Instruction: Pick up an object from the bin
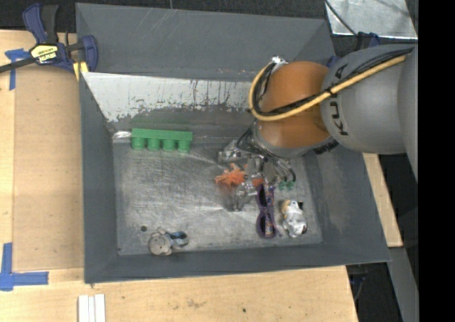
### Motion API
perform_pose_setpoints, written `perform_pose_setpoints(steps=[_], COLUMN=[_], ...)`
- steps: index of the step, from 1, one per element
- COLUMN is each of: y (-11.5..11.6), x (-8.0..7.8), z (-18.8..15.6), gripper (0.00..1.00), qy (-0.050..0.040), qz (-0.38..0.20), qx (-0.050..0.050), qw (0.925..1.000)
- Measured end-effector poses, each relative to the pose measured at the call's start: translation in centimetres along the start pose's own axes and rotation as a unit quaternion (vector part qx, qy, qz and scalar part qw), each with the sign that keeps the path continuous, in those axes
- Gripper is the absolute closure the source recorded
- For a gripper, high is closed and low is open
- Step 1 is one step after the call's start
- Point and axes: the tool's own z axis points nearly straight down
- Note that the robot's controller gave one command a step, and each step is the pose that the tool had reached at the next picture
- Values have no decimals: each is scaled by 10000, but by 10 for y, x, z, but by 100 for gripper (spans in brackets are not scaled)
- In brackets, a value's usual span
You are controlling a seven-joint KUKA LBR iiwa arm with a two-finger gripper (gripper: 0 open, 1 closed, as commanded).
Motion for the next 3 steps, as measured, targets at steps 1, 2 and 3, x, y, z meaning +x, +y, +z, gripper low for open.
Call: perform_pose_setpoints(steps=[1, 2, 3], y=[-21, -29, -28], x=[-25, -19, -17], z=[-12, 9, 12], gripper=[0, 100, 0], qy=[17, -77, -40], qz=[-138, 330, 328], qx=[-11, -2, -3], qw=[9999, 9994, 9995])
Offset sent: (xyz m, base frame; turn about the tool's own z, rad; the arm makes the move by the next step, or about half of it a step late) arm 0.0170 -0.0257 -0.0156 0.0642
